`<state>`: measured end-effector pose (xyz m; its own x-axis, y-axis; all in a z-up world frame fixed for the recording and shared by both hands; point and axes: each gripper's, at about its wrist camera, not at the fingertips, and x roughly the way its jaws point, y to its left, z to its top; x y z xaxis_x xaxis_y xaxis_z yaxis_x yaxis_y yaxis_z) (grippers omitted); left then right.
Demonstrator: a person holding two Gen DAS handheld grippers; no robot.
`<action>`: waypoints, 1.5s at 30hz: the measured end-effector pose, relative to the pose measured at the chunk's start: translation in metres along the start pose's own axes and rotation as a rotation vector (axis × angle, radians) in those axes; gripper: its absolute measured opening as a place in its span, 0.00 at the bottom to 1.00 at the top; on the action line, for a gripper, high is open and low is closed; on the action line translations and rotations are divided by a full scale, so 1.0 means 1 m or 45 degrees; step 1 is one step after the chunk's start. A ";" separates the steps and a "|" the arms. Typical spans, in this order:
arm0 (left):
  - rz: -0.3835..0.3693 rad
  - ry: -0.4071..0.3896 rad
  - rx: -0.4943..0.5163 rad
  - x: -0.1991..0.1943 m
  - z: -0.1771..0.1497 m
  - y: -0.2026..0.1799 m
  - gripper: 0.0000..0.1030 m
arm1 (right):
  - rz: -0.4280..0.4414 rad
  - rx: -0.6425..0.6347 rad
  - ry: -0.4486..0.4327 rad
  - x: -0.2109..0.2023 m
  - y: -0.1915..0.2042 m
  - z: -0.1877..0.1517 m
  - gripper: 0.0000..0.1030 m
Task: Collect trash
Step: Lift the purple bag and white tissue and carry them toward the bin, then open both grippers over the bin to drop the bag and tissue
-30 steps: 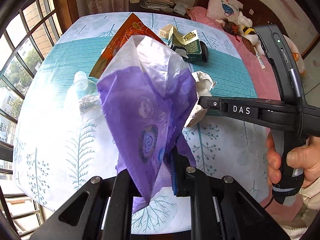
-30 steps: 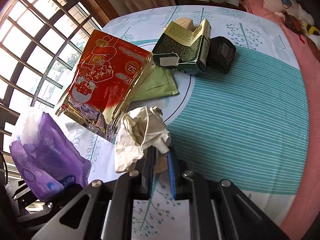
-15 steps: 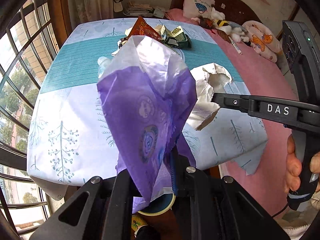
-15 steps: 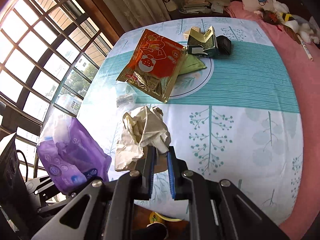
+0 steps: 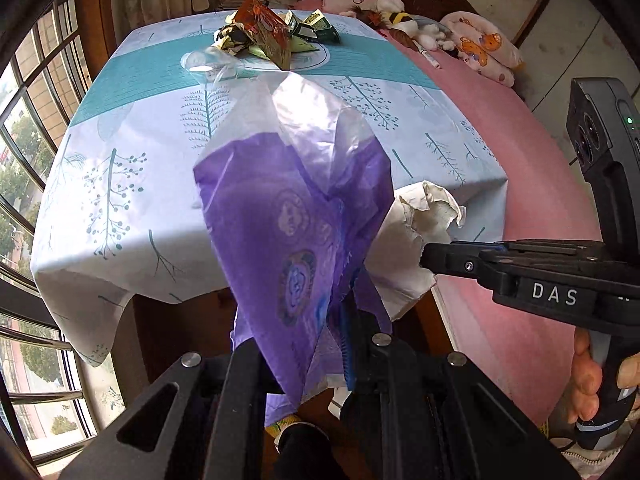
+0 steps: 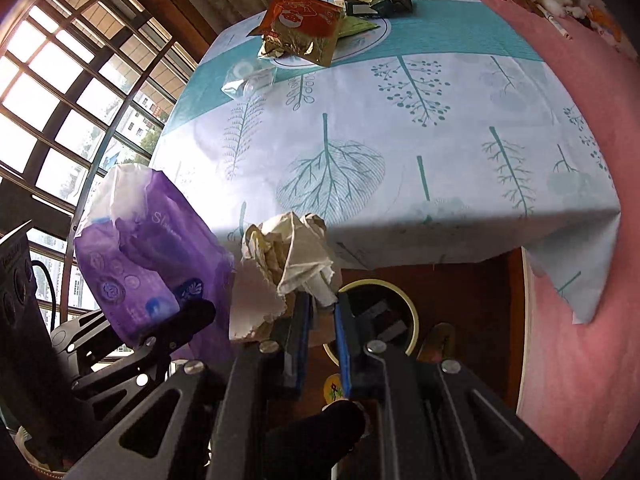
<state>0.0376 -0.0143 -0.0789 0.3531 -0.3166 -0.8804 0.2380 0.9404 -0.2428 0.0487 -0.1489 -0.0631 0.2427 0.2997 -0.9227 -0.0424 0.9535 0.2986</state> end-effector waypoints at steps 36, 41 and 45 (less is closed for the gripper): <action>0.039 0.405 -0.206 0.291 -0.129 0.054 0.17 | 0.102 0.263 0.264 0.288 -0.125 -0.108 0.12; 0.069 0.496 -0.191 0.314 -0.128 0.042 0.63 | 0.064 0.242 0.299 0.304 -0.128 -0.105 0.21; 0.093 0.483 -0.220 0.316 -0.132 0.042 0.80 | 0.034 0.200 0.293 0.313 -0.126 -0.106 0.37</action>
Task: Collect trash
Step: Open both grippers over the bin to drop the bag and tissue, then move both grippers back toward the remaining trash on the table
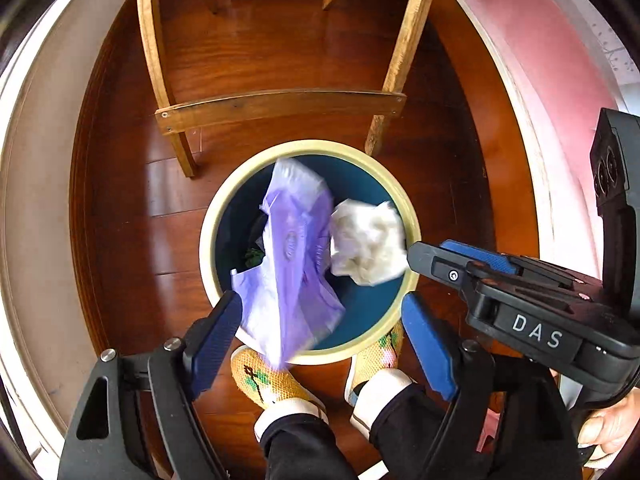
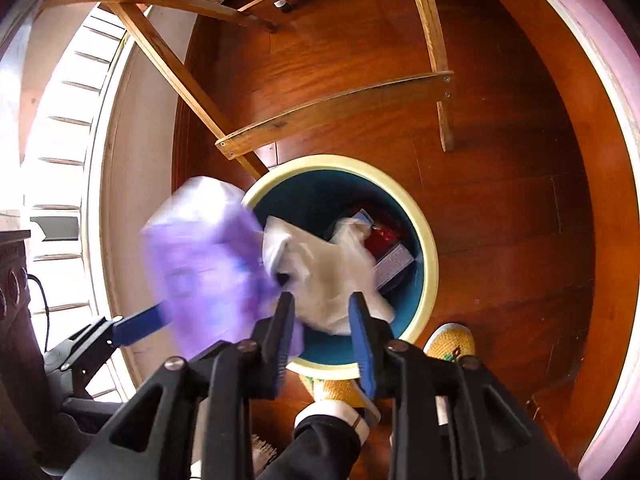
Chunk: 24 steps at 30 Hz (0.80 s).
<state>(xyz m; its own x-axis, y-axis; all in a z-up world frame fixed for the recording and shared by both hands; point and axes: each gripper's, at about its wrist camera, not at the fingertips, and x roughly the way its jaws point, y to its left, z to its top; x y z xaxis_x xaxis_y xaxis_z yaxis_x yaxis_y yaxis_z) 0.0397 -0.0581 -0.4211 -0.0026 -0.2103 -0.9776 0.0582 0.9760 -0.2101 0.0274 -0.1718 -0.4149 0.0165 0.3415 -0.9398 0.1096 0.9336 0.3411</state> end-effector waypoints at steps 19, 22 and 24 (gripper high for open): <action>0.099 -0.249 -0.190 -0.123 0.000 0.037 0.85 | -0.079 0.002 -0.026 -0.074 0.023 0.003 0.40; 0.088 -0.306 -0.145 -0.170 0.003 0.028 0.85 | -0.071 -0.004 -0.048 -0.114 0.034 -0.003 0.40; 0.097 -0.365 -0.097 -0.203 0.005 0.019 0.85 | -0.065 -0.018 -0.073 -0.142 0.044 -0.007 0.40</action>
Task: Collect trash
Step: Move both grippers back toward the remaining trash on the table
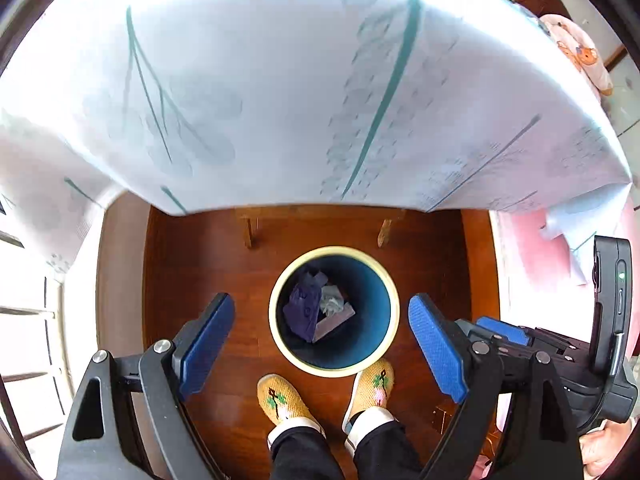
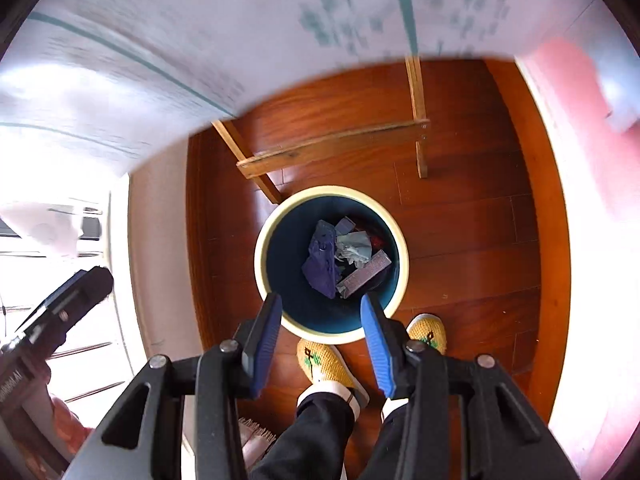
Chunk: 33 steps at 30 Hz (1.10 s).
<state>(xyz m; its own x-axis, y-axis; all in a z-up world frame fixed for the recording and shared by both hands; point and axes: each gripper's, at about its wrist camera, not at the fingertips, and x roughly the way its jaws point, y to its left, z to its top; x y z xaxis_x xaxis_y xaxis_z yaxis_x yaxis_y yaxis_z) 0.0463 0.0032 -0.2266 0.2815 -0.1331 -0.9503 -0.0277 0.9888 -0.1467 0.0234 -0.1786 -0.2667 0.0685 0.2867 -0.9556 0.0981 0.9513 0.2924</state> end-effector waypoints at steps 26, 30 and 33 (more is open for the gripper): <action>0.077 -0.453 0.126 -0.238 0.174 -0.031 0.84 | 0.052 -0.103 -0.721 -0.280 0.086 0.069 0.40; 0.046 -0.389 0.083 -0.211 0.199 -0.034 0.73 | 0.076 -0.135 -0.710 -0.279 0.082 0.105 0.40; 0.019 -0.343 0.014 -0.191 0.223 -0.037 0.73 | 0.111 -0.159 -0.680 -0.274 0.075 0.139 0.40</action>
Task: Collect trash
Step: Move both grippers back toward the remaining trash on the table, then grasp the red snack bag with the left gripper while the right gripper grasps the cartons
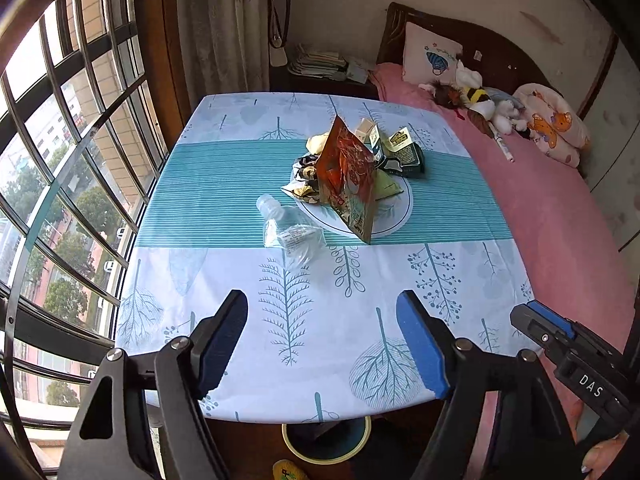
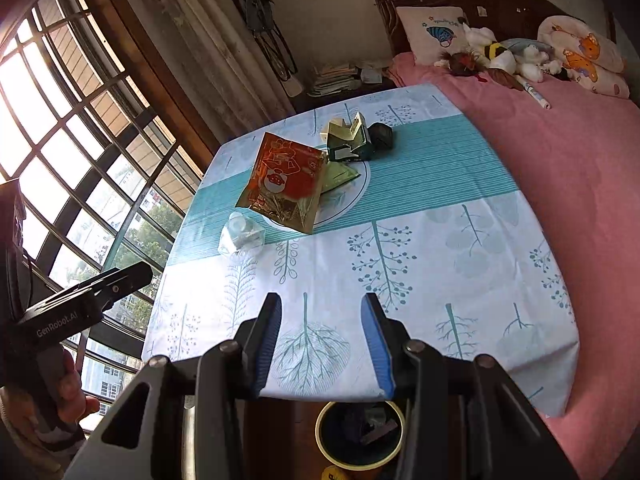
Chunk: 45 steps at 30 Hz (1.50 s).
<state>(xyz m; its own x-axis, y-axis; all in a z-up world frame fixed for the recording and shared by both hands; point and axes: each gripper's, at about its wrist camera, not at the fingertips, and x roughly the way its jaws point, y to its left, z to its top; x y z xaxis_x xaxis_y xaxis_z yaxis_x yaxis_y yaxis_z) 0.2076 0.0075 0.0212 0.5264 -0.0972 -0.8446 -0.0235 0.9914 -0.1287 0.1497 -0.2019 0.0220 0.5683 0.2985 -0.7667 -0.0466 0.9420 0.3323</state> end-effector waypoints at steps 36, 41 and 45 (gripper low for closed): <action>0.007 0.394 -0.433 0.241 0.116 -0.010 0.54 | 0.416 0.282 0.446 0.281 -0.107 0.208 0.40; -0.045 0.399 -0.457 0.247 0.118 -0.025 0.26 | 0.448 0.250 0.463 0.285 -0.103 0.206 0.23; -0.049 0.377 -0.427 0.240 0.120 -0.038 0.12 | 0.474 0.216 0.452 0.275 -0.101 0.201 0.22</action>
<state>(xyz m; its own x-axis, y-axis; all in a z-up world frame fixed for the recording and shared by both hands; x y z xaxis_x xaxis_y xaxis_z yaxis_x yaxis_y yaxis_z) 0.4364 -0.0429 -0.1140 0.2678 -0.2027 -0.9419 -0.3083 0.9082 -0.2830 0.4754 -0.2461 -0.1122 0.2245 0.6685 -0.7090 -0.0417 0.7335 0.6784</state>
